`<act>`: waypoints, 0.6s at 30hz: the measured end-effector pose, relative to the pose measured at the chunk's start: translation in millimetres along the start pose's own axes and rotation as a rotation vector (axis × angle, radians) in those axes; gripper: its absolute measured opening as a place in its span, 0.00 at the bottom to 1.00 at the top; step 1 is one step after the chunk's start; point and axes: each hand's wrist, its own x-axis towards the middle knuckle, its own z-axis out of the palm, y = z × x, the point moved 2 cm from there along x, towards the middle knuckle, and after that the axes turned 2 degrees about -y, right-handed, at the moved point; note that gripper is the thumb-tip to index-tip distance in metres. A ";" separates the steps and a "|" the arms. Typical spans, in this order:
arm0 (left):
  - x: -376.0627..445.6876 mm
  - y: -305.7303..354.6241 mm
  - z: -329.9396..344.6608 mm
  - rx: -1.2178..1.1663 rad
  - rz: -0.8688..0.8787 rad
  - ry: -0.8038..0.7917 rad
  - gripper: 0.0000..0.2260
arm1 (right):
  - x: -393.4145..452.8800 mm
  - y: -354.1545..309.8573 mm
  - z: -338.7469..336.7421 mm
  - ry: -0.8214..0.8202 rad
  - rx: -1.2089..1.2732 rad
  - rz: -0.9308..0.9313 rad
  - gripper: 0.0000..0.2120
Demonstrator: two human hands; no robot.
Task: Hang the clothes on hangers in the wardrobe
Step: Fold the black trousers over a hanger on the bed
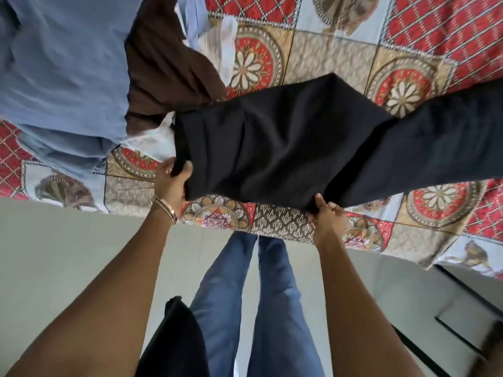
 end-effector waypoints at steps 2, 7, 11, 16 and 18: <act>6.3 0.5 -2.8 0.120 0.000 -0.029 0.18 | 3.8 8.9 3.6 0.048 0.029 0.037 0.17; 3.1 10.3 6.9 0.235 0.103 -0.174 0.34 | 4.5 13.6 -7.6 0.158 0.060 0.150 0.23; 7.5 29.3 17.5 0.792 0.185 -0.126 0.39 | 5.4 -1.7 6.0 0.107 0.096 0.209 0.16; 12.8 45.4 2.5 0.220 -0.072 -0.151 0.12 | 2.3 -5.8 11.9 -0.039 0.091 0.198 0.16; 23.3 54.0 -18.7 0.322 -0.095 -0.063 0.16 | 2.2 -2.6 9.2 -0.090 0.057 0.222 0.12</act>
